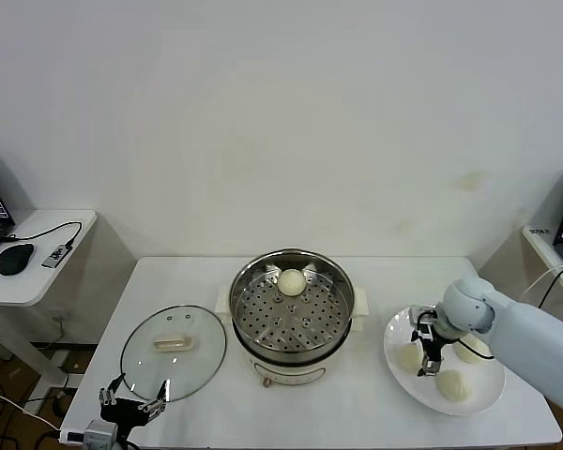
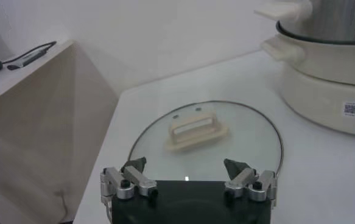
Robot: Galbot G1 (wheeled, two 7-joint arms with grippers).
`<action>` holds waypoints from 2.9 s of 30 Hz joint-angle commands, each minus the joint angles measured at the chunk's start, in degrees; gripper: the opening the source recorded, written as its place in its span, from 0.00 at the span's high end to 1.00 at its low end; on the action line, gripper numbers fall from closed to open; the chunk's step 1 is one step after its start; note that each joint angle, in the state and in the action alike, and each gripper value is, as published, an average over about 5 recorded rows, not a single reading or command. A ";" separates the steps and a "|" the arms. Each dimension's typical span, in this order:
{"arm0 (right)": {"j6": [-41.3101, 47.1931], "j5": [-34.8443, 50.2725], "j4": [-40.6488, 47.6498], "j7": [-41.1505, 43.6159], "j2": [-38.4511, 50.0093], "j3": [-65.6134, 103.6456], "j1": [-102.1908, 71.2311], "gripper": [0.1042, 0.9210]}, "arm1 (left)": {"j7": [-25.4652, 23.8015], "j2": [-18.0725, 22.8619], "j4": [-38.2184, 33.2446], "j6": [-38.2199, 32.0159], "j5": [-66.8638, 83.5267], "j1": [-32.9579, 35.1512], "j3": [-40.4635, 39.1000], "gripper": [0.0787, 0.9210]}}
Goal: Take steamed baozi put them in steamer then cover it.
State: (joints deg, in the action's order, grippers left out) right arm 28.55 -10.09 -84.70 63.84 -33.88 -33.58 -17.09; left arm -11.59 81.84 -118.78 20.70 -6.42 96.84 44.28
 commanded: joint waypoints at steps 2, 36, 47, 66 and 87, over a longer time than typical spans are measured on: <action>0.10 0.03 -0.02 -0.38 0.31 0.14 -0.41 0.30 | 0.05 0.15 -0.14 0.01 -0.05 0.10 -0.19 0.12; 7.85 29.54 -4.19 9.66 -9.05 -28.30 57.27 0.48 | 0.94 0.24 -4.19 -0.33 -3.02 -0.49 -1.42 0.12; 10.84 33.76 4.21 8.73 -28.32 -32.84 56.25 0.48 | 1.29 0.91 -6.22 -0.30 -3.00 0.06 -0.33 0.12; 11.45 30.62 20.03 7.35 -47.68 -35.07 44.63 0.48 | 1.17 0.67 -5.90 0.03 -1.47 -1.34 -0.04 0.12; 11.75 26.84 23.12 4.53 -49.64 -32.73 39.59 0.48 | 0.96 0.94 -5.40 0.17 -1.05 -1.76 -1.13 0.12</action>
State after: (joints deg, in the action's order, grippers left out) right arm 40.30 17.90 -63.25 69.10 -81.67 -67.16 24.13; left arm -10.58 82.90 -124.26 20.89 -7.44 95.03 43.23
